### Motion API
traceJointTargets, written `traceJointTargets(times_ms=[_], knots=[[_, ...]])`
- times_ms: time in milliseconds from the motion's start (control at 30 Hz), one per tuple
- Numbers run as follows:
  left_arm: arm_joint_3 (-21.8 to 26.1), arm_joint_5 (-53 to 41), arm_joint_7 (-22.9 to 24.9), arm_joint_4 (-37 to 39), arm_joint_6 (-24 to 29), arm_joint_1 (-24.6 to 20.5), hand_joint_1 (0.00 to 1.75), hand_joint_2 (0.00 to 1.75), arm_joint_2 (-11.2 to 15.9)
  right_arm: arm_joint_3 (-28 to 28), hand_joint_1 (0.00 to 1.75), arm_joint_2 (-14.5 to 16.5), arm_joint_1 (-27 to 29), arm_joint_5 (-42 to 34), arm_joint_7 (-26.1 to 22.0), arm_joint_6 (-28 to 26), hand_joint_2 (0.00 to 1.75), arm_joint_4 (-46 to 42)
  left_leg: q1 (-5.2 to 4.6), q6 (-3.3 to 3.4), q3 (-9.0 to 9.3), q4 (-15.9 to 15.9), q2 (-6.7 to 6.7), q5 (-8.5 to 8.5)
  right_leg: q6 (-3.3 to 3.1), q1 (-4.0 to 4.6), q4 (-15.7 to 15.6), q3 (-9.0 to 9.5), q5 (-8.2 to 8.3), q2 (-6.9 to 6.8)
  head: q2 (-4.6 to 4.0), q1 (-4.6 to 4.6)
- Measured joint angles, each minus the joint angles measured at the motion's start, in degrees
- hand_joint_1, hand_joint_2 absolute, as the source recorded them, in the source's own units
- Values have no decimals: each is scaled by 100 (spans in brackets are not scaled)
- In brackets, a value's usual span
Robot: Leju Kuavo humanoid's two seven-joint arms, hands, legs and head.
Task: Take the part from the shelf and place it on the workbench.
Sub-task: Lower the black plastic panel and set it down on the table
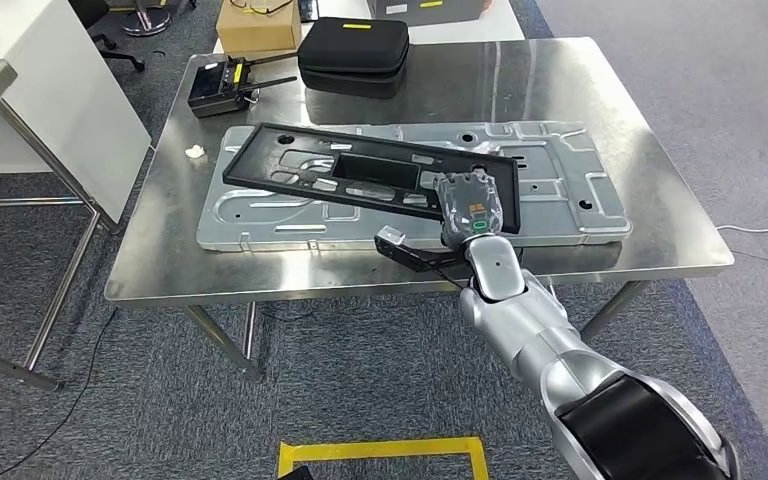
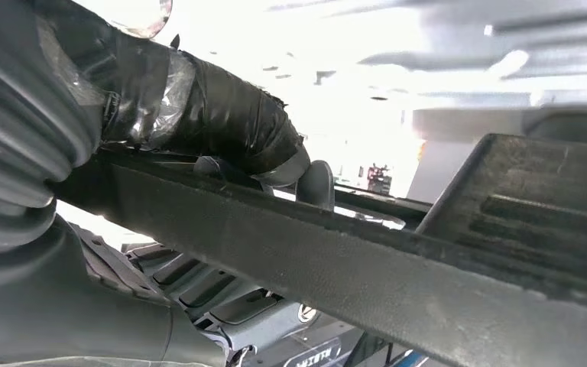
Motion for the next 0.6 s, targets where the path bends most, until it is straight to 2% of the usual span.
traceJointTargets(times_ms=[33,67,133,167,200,300,333,400,467,500,533,567,600], knots=[[0,1,-14,0,-7,5,0,175,1,-22,175,-6,-31,-3,-4,19,175,-16,1,-1,-12,5,1,79,-1,4,17,1,-12,2,0,0],[0,3,-31,0,-15,7,0,175,1,-43,175,-12,-59,-7,-9,31,175,-33,2,4,84,-217,2,255,5,5,39,2,-29,5,0,-1],[0,7,-55,0,-29,4,0,175,2,-82,175,-19,-117,-13,-15,40,175,-69,0,25,425,-962,6,621,41,17,104,-11,-79,13,0,-1],[0,8,-62,0,-34,0,0,175,1,-97,175,-22,-148,-15,-15,43,175,-82,-4,44,555,-1245,3,704,64,28,140,-32,-100,18,0,1],[0,8,-66,0,-37,0,0,175,-1,-110,175,-25,-175,-18,-15,51,175,-92,-10,66,621,-1405,-2,723,89,41,166,-55,-109,20,0,3],[0,2,-73,0,-44,16,0,175,-5,-128,175,-31,-204,-23,-22,133,175,-101,-14,144,639,-1484,-19,710,156,41,180,-89,-115,15,0,2],[0,1,-73,0,-45,18,0,175,-8,-130,175,-31,-202,-22,-32,179,175,-99,-7,175,649,-1503,-19,720,183,31,239,-117,-166,11,0,2],[0,-1,-72,0,-45,7,0,175,-16,-130,175,-31,-184,-10,-55,274,175,-91,11,225,668,-1536,-13,736,243,11,679,-322,-420,8,0,3],[0,-4,-68,0,-45,1,0,175,-20,-130,175,-30,-121,12,-63,352,175,-68,10,248,671,-1539,-13,730,284,-1,1404,-679,-720,6,0,3],[0,-5,-65,0,-45,2,0,175,-21,-130,175,-28,-71,20,-62,378,175,-51,10,252,674,-1539,-17,726,293,-8,1656,-817,-771,6,0,3],[0,-5,-63,0,-45,4,0,175,-21,-130,175,-27,-23,24,-59,397,175,-31,9,255,681,-1538,-24,722,291,-11,1711,-868,-714,5,0,3],[0,-5,-62,0,-44,5,0,175,-23,-130,175,-26,18,25,-55,415,175,-9,9,253,691,-1537,-33,718,276,-13,1542,-810,-552,6,0,4],[0,-5,-62,0,-44,5,0,175,-28,-130,175,-25,45,26,-51,433,175,11,7,249,704,-1537,-43,710,249,-11,1185,-659,-322,6,0,4]])
